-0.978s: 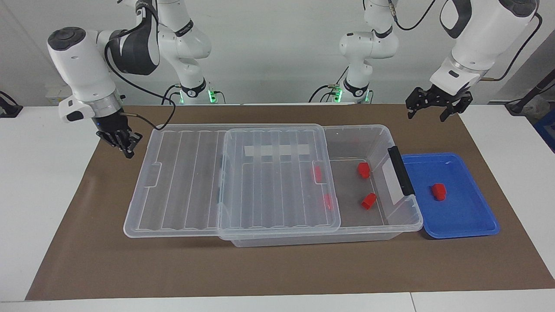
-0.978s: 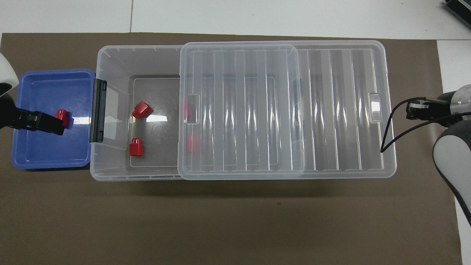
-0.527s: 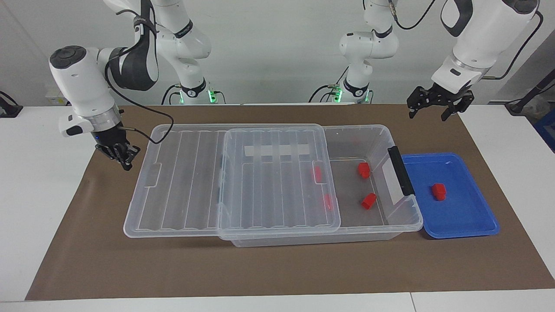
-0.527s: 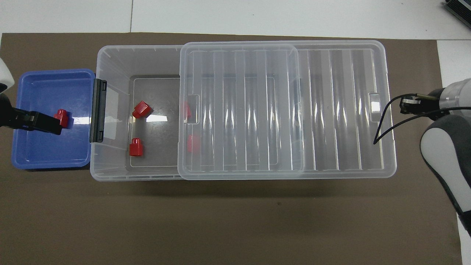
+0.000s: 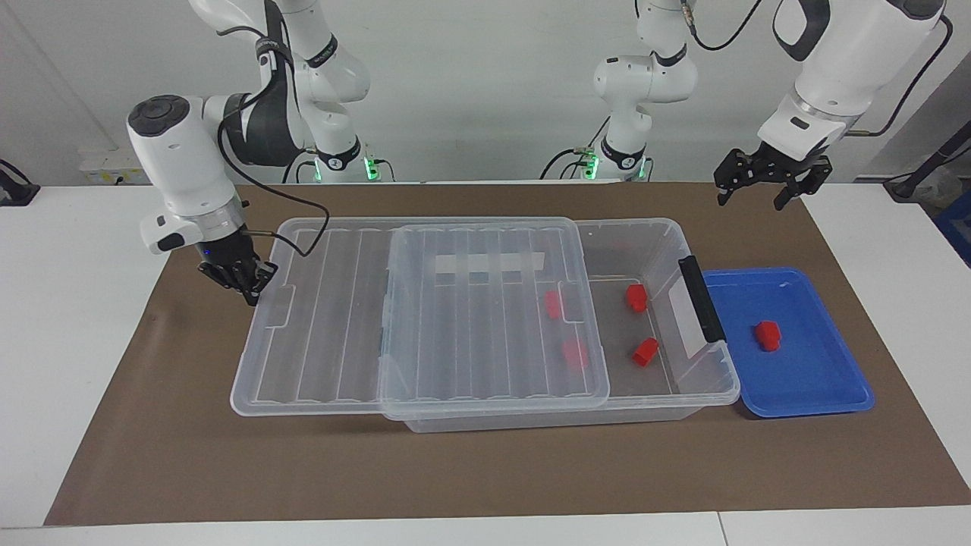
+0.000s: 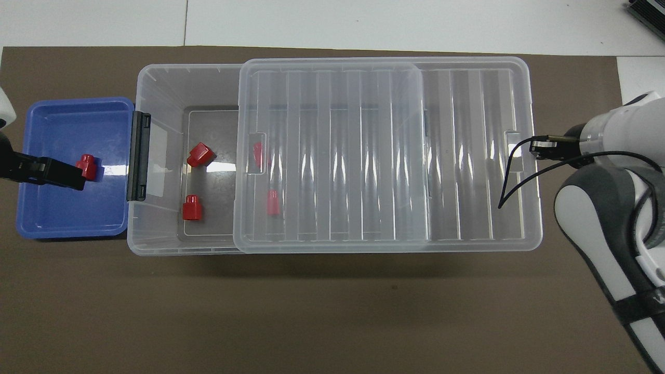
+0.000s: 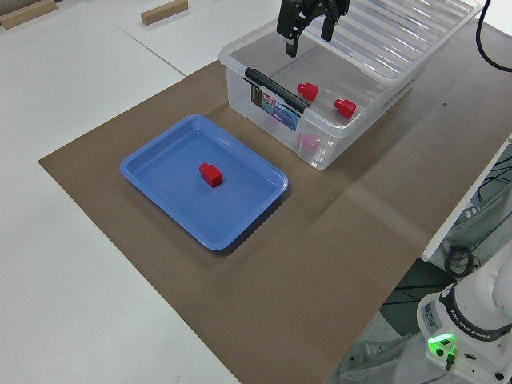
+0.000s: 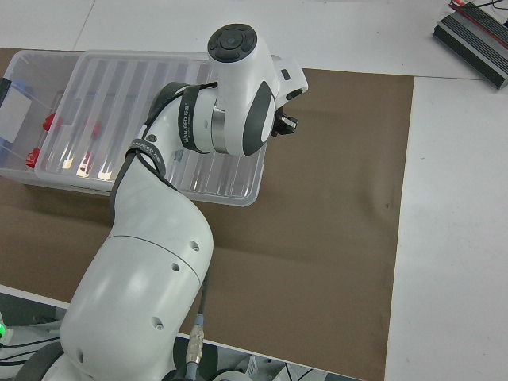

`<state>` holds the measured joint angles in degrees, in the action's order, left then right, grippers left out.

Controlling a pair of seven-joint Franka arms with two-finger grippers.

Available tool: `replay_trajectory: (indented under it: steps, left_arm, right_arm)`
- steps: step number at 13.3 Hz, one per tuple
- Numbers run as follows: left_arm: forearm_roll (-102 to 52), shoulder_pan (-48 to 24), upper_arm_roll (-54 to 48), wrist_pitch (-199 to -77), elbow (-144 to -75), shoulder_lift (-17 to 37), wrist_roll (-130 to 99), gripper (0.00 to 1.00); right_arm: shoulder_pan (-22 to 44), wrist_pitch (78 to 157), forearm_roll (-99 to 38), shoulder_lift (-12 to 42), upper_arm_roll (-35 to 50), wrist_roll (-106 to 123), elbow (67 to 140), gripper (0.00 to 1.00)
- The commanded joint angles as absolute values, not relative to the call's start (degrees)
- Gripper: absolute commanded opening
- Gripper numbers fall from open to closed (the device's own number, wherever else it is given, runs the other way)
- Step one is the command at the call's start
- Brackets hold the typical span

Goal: Place red block in blue tray from box
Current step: 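Slide the clear lid back over the box with the right gripper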

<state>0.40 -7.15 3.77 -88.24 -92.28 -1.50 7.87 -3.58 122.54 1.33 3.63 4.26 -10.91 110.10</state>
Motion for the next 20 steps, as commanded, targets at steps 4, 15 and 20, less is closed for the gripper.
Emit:
replay_trajectory:
  steps: [4, 15, 20]
  left_arm:
    - [0.6, -7.3, 4.1, -89.3, -93.7, -2.8, 7.6, 1.0]
    - [0.6, -7.3, 4.1, -89.3, -93.7, -2.8, 7.6, 1.0]
    - [0.6, -7.4, 4.1, -89.3, -93.7, -2.8, 7.6, 1.0]
  right_arm:
    - [2.9, 123.4, 0.4, 3.8, 4.5, -10.0, 109.8, 0.0]
    - [10.7, 123.7, -1.6, 3.8, 4.5, -10.0, 109.6, 0.0]
    - [11.7, 126.1, -1.7, 4.0, 4.6, -9.8, 109.5, 0.0]
